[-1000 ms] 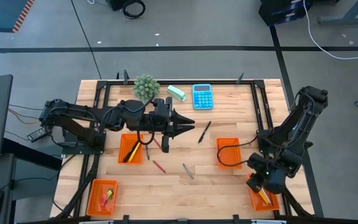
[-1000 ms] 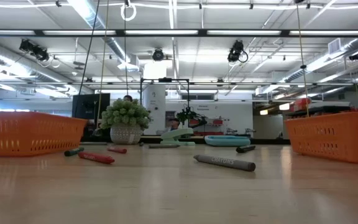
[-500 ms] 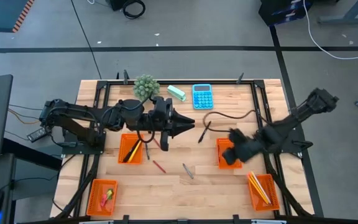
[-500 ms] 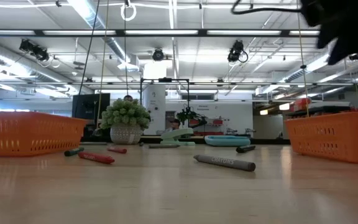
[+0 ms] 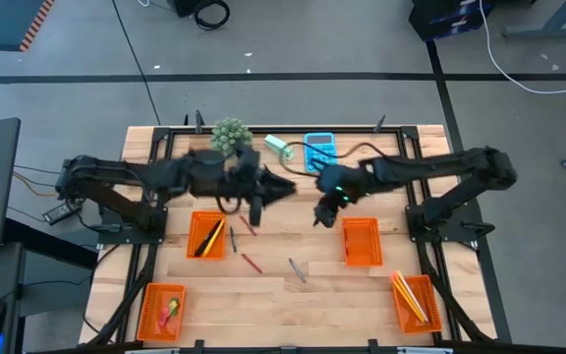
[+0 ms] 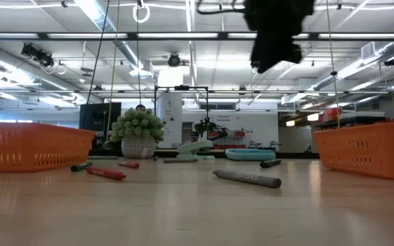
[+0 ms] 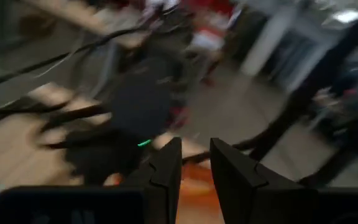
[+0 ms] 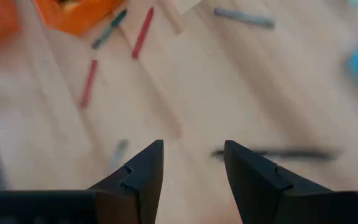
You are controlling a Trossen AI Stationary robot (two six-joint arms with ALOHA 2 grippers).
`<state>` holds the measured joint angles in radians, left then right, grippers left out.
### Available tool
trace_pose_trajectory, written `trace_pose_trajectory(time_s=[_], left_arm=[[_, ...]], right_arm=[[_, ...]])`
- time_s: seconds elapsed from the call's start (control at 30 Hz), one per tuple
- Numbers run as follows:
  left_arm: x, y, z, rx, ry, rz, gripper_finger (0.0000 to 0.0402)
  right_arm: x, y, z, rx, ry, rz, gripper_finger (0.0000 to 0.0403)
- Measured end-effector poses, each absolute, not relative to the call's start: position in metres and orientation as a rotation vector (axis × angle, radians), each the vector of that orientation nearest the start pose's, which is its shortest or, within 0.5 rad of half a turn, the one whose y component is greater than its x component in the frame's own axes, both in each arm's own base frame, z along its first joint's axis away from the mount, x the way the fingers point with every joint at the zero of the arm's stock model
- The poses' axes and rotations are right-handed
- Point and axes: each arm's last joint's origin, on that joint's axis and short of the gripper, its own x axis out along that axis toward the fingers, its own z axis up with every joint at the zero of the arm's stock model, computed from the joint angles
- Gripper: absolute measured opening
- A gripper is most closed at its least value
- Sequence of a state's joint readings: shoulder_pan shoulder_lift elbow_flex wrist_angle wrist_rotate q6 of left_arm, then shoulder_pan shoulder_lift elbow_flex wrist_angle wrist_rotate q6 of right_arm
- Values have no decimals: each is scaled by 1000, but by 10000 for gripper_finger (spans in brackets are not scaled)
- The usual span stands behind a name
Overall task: Sort crayons/erasers/pens/pencils in bins
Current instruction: Put the black pen into the top left orange basket
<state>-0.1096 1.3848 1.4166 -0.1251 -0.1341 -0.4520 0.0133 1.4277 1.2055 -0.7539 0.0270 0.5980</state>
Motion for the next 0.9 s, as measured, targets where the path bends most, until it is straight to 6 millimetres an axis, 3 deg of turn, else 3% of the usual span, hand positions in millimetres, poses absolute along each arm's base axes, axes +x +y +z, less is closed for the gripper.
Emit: trace_pose_trajectory(time_s=[0.2, 0.4, 0.63, 0.9], left_arm=[[257, -11, 432, -368, 230, 122, 94], [213, -3, 445, -329, 243, 151, 94], [187, -2, 444, -319, 313, 173, 94], [176, -2, 438, -314, 403, 187, 94]], right_arm=[[331, -14, 282, 118, 1117, -141, 174], [350, -17, 256, -232, 1215, 87, 174], [358, -18, 227, -355, 1324, 169, 174], [362, -16, 195, -384, 1442, 361, 174]])
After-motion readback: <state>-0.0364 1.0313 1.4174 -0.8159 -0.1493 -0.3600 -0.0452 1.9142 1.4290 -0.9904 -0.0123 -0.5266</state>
